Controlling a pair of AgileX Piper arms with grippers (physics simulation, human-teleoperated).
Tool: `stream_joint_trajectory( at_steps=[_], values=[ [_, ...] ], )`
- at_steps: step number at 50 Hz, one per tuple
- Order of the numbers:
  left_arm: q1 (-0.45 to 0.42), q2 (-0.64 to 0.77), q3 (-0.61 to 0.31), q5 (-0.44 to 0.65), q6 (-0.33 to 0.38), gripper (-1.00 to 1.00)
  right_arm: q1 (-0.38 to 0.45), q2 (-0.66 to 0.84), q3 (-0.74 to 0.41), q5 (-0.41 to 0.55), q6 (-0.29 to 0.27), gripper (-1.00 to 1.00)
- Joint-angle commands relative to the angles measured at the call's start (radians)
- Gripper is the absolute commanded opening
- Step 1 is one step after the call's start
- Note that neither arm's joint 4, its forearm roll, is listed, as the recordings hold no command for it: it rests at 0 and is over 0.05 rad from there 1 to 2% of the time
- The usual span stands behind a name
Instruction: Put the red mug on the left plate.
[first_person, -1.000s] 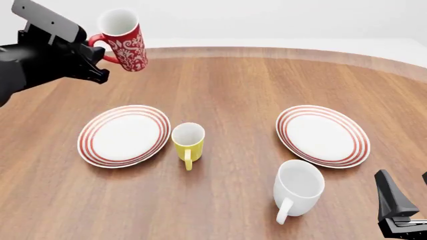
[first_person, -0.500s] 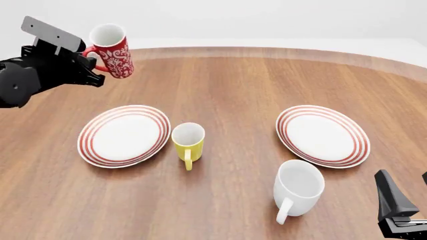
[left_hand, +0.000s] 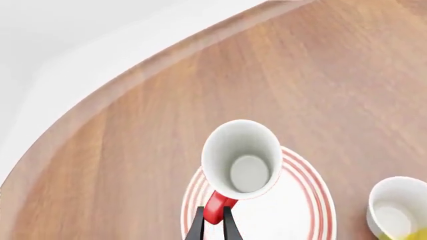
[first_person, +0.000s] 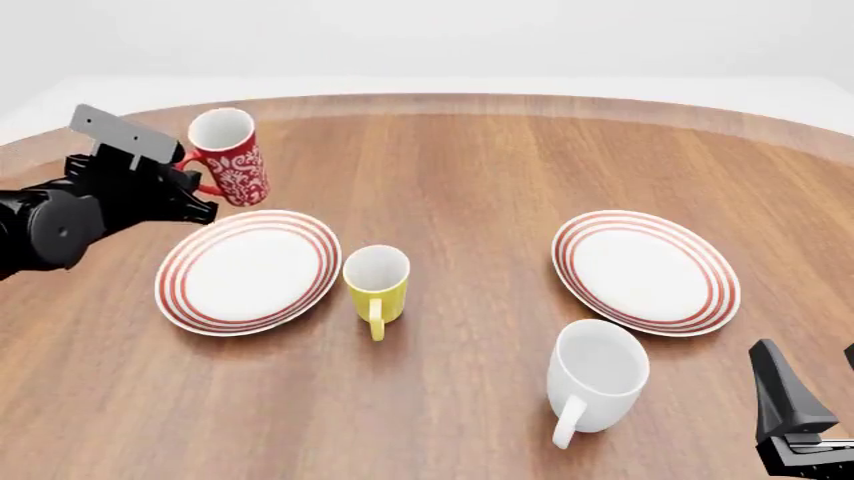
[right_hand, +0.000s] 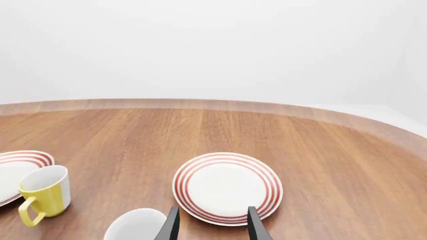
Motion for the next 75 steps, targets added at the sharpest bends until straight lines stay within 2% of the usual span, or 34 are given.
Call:
stream_joint_trajectory(
  at_steps=[1,22,32,42,75],
  values=[
    [0.002,0.033,0.080,-0.079,-0.017,-1.00,0.000,0.000,0.000,0.000,0.000,1.00],
    [0.007,0.083,0.180,-0.197,-0.054,-1.00,0.000,0.000,0.000,0.000,0.000,1.00],
    [0.019,0.143,0.201,-0.252,-0.060,-1.00,0.000,0.000,0.000,0.000,0.000,1.00],
    [0.069,0.185,0.194,-0.278,-0.061,-1.00,0.000,0.000,0.000,0.000,0.000,1.00],
    [0.070,0.276,0.262,-0.390,-0.076,-1.00,0.000,0.000,0.000,0.000,0.000,1.00]
  ],
)
